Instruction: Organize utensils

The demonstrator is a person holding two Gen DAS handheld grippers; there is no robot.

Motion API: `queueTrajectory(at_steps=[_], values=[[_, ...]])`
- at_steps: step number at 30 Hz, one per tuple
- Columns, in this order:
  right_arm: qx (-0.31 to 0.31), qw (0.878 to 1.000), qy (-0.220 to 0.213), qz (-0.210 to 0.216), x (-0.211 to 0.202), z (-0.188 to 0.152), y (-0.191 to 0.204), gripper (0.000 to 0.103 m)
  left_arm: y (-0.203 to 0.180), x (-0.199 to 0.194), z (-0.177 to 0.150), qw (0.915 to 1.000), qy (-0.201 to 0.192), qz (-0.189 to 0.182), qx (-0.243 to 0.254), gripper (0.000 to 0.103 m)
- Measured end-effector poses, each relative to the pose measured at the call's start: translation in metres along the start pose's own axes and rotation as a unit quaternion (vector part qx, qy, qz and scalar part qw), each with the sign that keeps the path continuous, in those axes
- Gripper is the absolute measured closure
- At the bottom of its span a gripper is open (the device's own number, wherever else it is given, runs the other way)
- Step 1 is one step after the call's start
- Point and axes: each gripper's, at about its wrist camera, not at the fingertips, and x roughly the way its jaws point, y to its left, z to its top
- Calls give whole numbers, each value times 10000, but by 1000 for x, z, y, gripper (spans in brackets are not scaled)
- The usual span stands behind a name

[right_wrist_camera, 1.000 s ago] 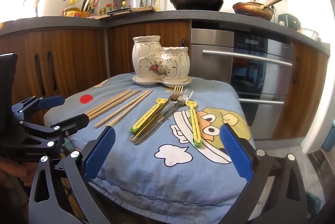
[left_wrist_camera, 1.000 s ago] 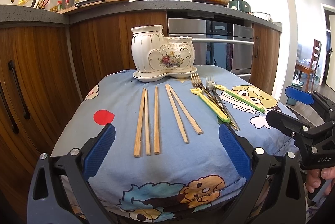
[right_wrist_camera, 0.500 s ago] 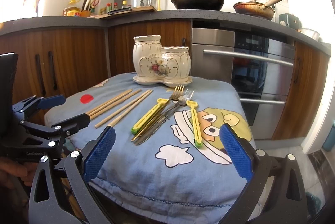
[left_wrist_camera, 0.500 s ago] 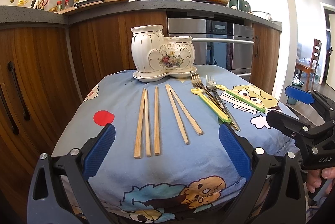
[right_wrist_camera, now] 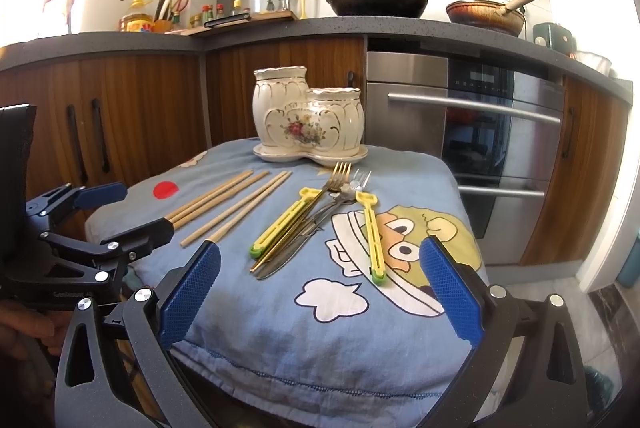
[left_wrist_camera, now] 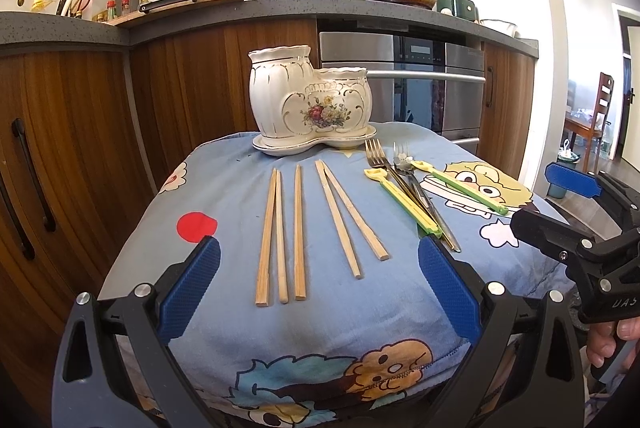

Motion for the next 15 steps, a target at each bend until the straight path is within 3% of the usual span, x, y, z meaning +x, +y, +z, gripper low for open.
queueTrajectory(at_steps=[15], values=[[165, 9995, 267, -86, 12, 11, -17, 4, 13, 14, 14, 9998, 144, 130, 80, 5]])
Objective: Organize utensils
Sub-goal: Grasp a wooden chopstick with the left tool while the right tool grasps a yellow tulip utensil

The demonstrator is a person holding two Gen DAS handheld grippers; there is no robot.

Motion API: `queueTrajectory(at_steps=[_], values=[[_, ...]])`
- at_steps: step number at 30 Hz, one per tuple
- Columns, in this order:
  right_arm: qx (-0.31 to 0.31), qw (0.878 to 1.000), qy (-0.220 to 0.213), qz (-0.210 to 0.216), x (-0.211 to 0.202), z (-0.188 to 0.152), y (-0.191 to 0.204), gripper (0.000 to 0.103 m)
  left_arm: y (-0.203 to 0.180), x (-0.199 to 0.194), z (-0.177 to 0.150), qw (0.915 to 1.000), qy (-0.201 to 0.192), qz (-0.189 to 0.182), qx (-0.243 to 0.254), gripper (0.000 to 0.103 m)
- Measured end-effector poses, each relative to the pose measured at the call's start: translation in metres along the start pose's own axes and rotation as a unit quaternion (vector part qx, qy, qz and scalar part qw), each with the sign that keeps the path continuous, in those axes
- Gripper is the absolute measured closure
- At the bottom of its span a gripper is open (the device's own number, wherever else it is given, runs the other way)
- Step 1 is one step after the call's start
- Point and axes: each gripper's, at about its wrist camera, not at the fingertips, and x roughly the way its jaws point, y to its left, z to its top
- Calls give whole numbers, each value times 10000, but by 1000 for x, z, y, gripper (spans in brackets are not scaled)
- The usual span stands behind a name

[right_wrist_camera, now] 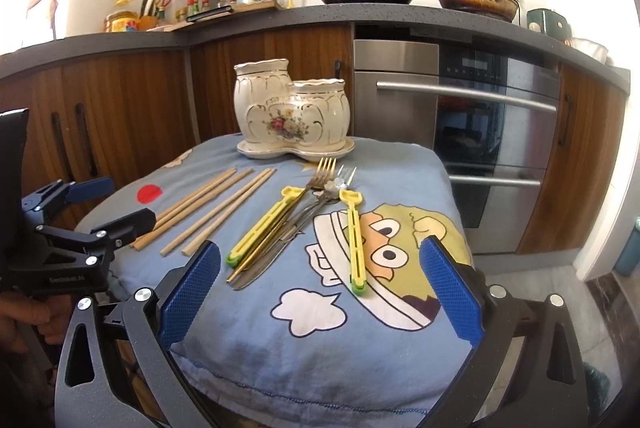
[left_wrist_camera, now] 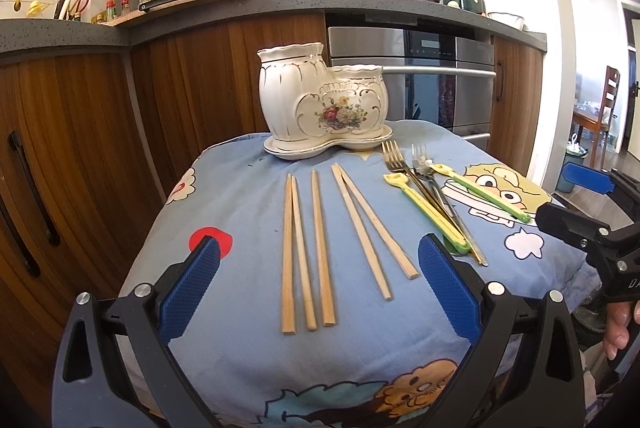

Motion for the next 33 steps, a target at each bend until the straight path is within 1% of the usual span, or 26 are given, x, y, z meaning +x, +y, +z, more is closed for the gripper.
queueTrajectory(at_steps=[6, 9, 13, 14, 15, 16, 18, 20, 22, 24, 27, 29, 33], values=[[52, 9999, 155, 30, 4, 3, -5, 4, 7, 6, 3, 9999, 78, 78, -56, 5], [47, 9995, 313, 30, 10, 7, -10, 4, 17, 14, 7, 9994, 274, 74, -183, 5], [-100, 9986, 492, -145, 18, 15, -16, 5, 33, 29, 14, 9980, 537, 160, -305, 5], [-135, 9982, 551, -180, 21, 16, -18, 7, 37, 33, 15, 9976, 594, 156, -316, 8], [-156, 9978, 609, -201, 24, 18, -19, 8, 42, 39, 17, 9970, 692, 128, -335, 15], [-164, 9973, 680, -226, 27, 21, -22, 9, 44, 44, 18, 9964, 768, 96, -357, 19], [-175, 9963, 806, -248, 33, 25, -26, 21, 51, 54, 21, 9943, 976, -23, -438, 29], [-151, 9944, 1021, -240, 43, 29, -32, 35, 58, 65, 24, 9916, 1172, -150, -522, 37], [-156, 9925, 1201, -179, 53, 33, -36, 41, 62, 75, 27, 9887, 1375, -258, -536, 41], [-202, 9907, 1338, -161, 61, 36, -37, 44, 64, 84, 28, 9858, 1556, -352, -527, 46], [-266, 9870, 1581, -88, 74, 39, -39, 52, 62, 93, 28, 9823, 1761, -451, -451, 48], [-300, 9851, 1694, -46, 81, 39, -38, 63, 61, 95, 28, 9817, 1805, -472, -394, 48], [-327, 9820, 1862, 49, 92, 38, -37, 68, 61, 99, 31, 9806, 1878, -458, -320, 48]])
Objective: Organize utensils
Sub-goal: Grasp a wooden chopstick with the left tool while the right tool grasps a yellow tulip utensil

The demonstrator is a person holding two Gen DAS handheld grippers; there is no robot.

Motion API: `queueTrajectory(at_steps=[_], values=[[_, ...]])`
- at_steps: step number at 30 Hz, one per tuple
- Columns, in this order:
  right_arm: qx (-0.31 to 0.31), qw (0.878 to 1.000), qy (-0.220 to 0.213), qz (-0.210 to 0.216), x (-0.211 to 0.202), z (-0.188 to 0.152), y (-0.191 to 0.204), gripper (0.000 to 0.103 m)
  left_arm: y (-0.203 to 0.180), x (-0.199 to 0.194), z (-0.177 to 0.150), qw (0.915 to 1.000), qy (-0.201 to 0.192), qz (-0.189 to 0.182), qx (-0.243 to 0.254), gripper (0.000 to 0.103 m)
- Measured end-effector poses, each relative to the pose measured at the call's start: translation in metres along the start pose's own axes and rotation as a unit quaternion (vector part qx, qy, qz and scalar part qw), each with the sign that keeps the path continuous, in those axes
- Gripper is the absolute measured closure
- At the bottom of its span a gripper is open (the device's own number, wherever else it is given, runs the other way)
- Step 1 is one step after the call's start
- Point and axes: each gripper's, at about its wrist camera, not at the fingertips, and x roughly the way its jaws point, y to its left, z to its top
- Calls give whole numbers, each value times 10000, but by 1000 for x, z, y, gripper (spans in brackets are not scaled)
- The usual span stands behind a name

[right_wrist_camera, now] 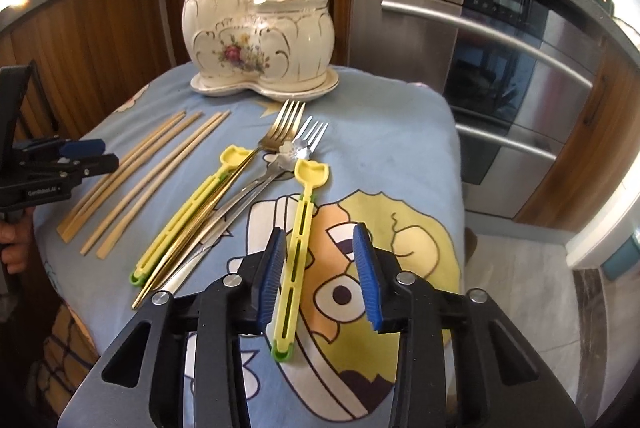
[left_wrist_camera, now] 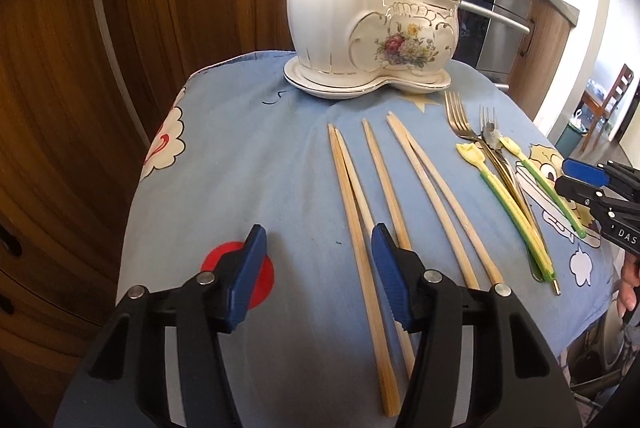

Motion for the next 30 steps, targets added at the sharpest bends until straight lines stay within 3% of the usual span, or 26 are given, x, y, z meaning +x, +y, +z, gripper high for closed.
queueTrajectory(at_steps=[13, 18, 25, 30], values=[[-75, 9988, 450, 193, 22, 15, -6, 73, -2, 21, 22, 9988, 359, 64, 334, 49], [-222, 9962, 782, 316, 33, 29, -8, 74, 1, 29, 35, 9972, 629, -24, 406, 54], [-458, 9833, 1578, 785, 47, 48, -17, 72, 7, 39, 57, 9839, 1572, -270, 803, 66], [-727, 9736, 2005, 809, 56, 57, -13, 72, 13, 45, 70, 9736, 2042, -498, 893, 79]])
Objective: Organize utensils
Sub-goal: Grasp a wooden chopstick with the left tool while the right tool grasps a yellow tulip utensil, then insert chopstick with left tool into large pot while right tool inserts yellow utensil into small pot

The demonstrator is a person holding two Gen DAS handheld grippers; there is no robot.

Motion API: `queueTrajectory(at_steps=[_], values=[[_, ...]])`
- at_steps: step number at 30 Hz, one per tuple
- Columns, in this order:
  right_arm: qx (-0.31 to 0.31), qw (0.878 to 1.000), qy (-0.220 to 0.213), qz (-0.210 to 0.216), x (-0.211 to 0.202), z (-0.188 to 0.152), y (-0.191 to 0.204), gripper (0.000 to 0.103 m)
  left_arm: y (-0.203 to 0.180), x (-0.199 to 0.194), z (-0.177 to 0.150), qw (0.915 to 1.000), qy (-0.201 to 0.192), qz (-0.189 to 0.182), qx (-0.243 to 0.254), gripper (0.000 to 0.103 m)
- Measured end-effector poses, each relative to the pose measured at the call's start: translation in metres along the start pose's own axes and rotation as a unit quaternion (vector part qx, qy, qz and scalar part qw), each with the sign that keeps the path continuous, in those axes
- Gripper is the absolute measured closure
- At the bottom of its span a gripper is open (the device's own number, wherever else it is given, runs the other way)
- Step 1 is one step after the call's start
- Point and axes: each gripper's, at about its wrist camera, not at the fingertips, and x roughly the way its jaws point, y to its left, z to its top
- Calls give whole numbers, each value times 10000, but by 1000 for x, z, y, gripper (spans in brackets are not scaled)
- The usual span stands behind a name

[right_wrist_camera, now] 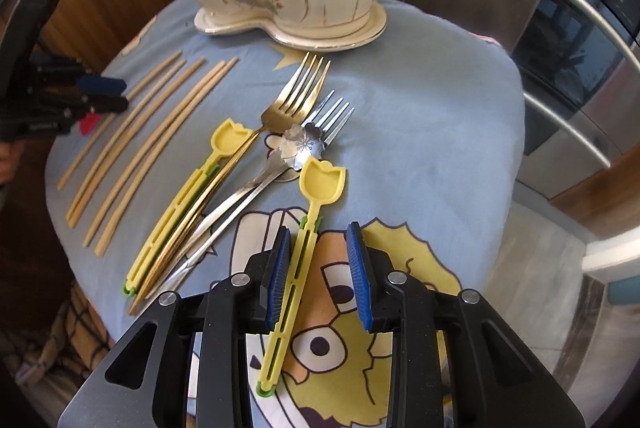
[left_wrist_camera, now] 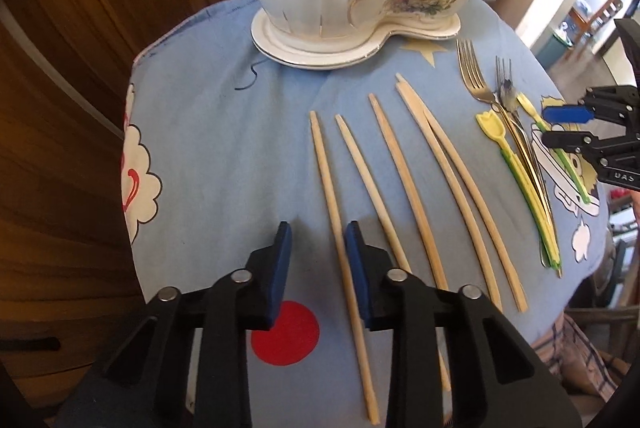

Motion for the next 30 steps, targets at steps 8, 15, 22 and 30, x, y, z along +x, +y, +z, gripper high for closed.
queueTrajectory(at_steps=[8, 15, 22, 30], values=[[-612, 9949, 798, 59, 6, 19, 3, 76, -4, 3, 7, 9973, 458, -90, 567, 83], [-1010, 9873, 1224, -43, 11, 24, 15, 92, -10, 8, 13, 9928, 729, -28, 946, 83], [-619, 9944, 826, 231, -3, 22, 0, 93, -10, 9, 8, 9945, 565, -27, 884, 96], [-254, 9991, -134, 325, -51, 42, -22, 92, 13, 2, -6, 9987, 187, -15, 469, 99]])
